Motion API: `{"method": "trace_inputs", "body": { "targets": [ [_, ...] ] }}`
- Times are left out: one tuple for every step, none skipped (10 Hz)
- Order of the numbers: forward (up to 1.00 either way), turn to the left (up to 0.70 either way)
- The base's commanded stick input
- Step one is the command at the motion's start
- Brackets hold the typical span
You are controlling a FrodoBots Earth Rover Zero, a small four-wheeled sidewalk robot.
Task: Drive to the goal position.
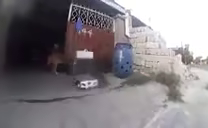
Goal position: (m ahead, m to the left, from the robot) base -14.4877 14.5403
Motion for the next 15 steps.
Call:
{"method": "trace_inputs", "body": {
  "targets": [
    [-0.7,0.0],
    [-0.7,0.0],
    [-0.7,0.0],
    [-0.7,0.0],
    [-0.7,0.0],
    [-0.24,0.0],
    [0.0,0.0],
    [0.0,0.0],
    [0.0,0.0],
    [0.0,0.0],
    [0.0,0.0],
    [0.0,0.0],
    [0.0,0.0],
    [0.0,0.0],
    [0.0,-0.36]
  ]
}}
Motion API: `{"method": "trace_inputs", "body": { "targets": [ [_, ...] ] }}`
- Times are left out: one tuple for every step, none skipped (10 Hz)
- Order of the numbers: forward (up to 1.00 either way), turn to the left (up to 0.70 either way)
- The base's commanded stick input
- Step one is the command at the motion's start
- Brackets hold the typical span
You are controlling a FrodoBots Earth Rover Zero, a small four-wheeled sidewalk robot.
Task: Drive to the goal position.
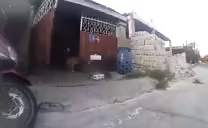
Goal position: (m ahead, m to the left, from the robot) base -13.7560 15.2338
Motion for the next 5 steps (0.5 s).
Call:
{"method": "trace_inputs", "body": {
  "targets": [
    [0.0,-0.7],
    [0.0,-0.7],
    [0.0,-0.7],
    [-0.23,-0.59],
    [-0.7,-0.35]
  ]
}}
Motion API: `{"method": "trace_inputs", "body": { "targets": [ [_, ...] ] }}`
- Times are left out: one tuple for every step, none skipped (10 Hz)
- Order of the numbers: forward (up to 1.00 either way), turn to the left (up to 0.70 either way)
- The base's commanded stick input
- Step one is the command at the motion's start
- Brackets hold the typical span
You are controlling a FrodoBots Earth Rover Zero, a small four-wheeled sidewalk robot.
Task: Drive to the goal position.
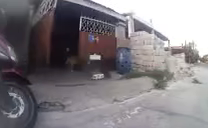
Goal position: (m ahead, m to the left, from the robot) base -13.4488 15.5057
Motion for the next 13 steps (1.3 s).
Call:
{"method": "trace_inputs", "body": {
  "targets": [
    [-0.7,-0.35],
    [-0.7,-0.35],
    [-0.7,-0.35],
    [-0.7,-0.35],
    [-0.7,-0.35],
    [-0.7,-0.35],
    [-0.7,-0.35],
    [-0.7,-0.35],
    [-0.7,-0.35],
    [-0.7,-0.35],
    [-0.7,-0.35],
    [-0.7,-0.35],
    [-0.7,-0.35]
  ]
}}
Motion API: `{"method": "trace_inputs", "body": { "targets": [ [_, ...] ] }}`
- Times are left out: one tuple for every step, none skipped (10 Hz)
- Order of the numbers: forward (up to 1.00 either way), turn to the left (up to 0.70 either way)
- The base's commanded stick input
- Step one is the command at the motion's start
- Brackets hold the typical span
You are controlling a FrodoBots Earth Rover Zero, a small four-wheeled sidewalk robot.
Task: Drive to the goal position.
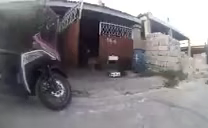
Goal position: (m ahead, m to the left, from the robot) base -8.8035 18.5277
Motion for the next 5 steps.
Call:
{"method": "trace_inputs", "body": {
  "targets": [
    [-0.7,-0.35],
    [-0.7,-0.35],
    [-0.7,-0.35],
    [-0.7,-0.35],
    [-0.7,-0.35]
  ]
}}
